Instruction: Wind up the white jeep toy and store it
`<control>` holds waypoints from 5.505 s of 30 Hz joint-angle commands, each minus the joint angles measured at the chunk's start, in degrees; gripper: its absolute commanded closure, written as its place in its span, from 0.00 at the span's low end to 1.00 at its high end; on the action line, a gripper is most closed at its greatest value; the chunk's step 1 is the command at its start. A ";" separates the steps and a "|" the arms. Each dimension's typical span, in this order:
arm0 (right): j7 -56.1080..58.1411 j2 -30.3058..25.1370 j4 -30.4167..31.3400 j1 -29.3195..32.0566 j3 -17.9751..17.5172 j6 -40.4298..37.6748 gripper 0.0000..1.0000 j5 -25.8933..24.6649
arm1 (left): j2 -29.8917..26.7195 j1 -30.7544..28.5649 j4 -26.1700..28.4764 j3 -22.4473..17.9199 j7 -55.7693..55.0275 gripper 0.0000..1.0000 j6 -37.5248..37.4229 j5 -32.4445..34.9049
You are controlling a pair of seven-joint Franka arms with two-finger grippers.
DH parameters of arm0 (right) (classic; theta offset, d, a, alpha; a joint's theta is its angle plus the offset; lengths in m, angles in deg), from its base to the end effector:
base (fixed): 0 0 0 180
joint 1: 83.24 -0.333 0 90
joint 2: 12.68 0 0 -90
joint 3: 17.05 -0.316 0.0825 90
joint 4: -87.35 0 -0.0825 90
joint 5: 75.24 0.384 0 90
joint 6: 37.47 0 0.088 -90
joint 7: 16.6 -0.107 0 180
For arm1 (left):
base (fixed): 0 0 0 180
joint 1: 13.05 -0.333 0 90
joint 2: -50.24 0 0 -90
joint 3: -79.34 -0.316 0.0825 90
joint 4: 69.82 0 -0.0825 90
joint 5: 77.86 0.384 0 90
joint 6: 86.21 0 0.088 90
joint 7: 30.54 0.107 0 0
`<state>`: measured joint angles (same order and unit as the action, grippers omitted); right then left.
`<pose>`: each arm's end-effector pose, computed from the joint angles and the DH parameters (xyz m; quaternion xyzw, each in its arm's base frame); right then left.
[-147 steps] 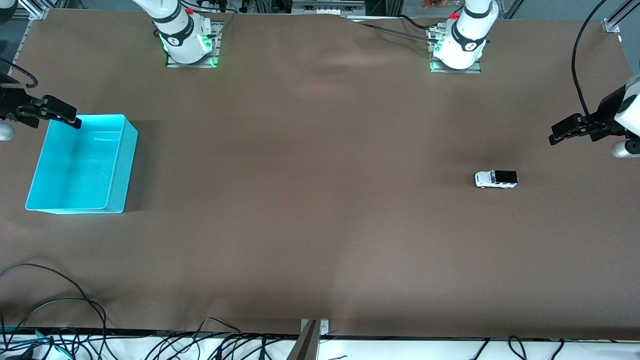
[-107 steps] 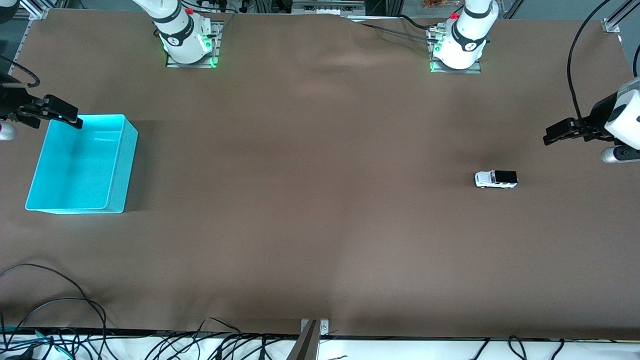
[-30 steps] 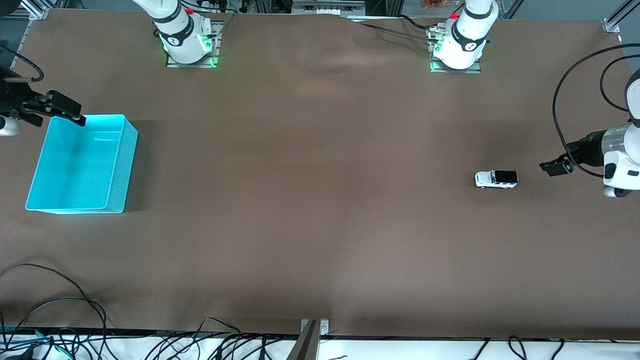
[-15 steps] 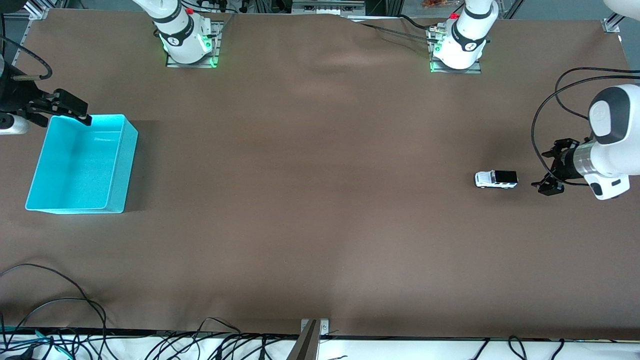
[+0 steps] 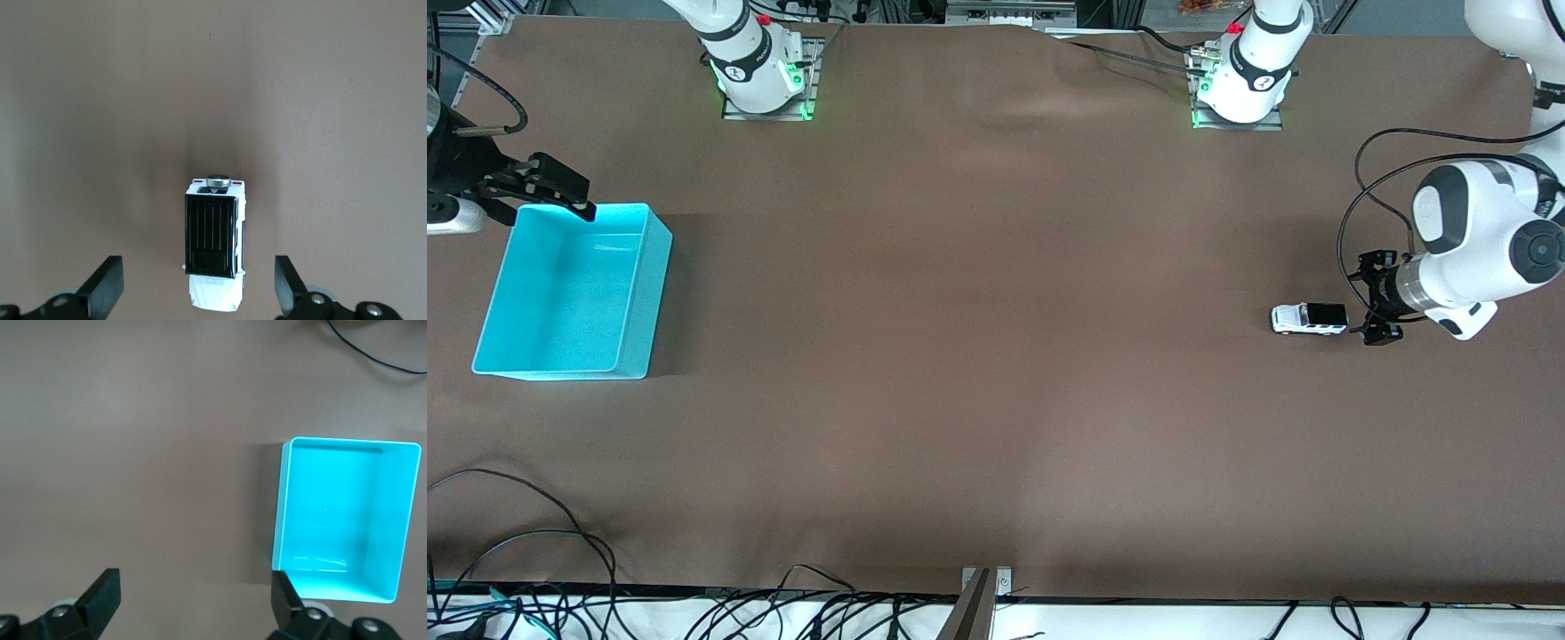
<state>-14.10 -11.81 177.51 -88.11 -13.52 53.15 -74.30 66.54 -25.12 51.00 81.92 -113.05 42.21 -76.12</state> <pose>0.5597 0.0151 0.6157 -0.9994 -0.0334 0.0035 0.0078 0.5526 0.0935 0.2690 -0.6997 -0.7104 0.0580 0.0488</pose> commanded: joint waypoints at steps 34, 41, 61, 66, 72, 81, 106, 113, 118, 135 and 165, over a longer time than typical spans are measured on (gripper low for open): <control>-0.39 -0.25 -0.78 0.03 0.16 -0.88 0.00 -0.05 | 4.27 -0.06 6.36 0.41 -2.93 0.38 14.84 1.33; -0.39 -0.25 -0.78 0.03 0.51 -0.88 0.00 -0.05 | 4.18 -0.06 6.36 0.41 -3.02 0.57 14.84 1.33; -0.30 -0.25 -0.69 0.03 0.51 -0.88 0.00 -0.05 | 1.45 0.21 6.10 6.20 -6.80 0.62 12.81 1.33; -0.21 -0.25 -0.69 0.03 0.51 -0.97 0.00 -0.05 | 1.72 0.29 6.62 7.61 -6.53 0.63 12.90 1.42; -0.21 -0.25 -0.69 0.12 0.51 -1.05 0.00 -0.05 | 2.16 0.29 8.12 8.84 -6.36 0.64 13.87 1.42; -0.30 -0.16 -0.69 0.12 0.60 -1.32 0.00 -0.05 | 3.47 0.38 9.35 8.76 -6.44 0.64 17.38 1.42; -0.39 -0.16 -0.69 0.12 0.51 -1.32 0.00 -0.05 | 6.46 -7.35 9.09 8.14 -6.27 0.62 21.51 8.28; -0.39 -0.16 -0.78 0.12 0.51 -1.32 0.00 -0.05 | 7.78 -9.63 8.82 7.96 -6.00 0.60 22.65 10.99; -0.39 -0.16 -0.69 0.12 0.51 -1.32 0.00 -0.05 | 8.66 -12.10 8.65 8.05 -6.00 0.60 23.36 14.51; -0.48 -0.16 -0.69 0.12 0.51 -1.23 0.00 -0.05 | 9.80 -14.83 7.06 8.14 -5.92 0.06 23.54 19.35; -0.48 0.10 -0.78 0.12 0.51 -0.53 0.00 -0.05 | 0.05 -14.91 0.57 11.03 -5.92 0.00 10.54 18.56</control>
<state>-14.12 -11.71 177.51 -87.99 -13.02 52.94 -74.30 70.56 -39.90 52.60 90.87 -118.86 57.83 -58.89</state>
